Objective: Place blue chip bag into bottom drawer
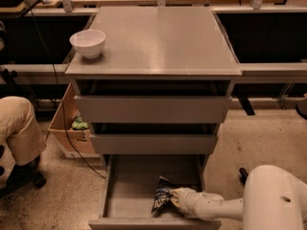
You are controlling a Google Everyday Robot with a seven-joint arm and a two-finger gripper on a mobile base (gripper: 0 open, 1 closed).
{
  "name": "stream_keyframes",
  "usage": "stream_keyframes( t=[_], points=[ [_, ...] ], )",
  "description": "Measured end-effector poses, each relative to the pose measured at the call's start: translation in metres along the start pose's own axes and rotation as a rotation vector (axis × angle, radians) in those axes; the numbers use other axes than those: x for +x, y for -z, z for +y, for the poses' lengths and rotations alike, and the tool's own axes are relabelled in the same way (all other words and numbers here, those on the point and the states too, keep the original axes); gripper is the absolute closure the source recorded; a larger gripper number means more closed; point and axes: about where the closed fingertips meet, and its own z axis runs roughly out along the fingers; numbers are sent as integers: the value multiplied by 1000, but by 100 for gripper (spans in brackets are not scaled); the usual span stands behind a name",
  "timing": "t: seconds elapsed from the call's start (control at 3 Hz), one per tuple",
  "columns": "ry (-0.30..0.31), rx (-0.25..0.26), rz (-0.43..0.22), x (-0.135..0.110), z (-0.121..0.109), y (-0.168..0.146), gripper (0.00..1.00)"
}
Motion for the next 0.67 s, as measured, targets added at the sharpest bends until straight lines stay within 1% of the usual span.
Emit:
stream_keyframes(
  t=[0.33, 0.67],
  points=[
    [0, 3, -21, -11, -2, -11, 12],
    [2, 0, -63, -36, -12, -2, 0]
  ],
)
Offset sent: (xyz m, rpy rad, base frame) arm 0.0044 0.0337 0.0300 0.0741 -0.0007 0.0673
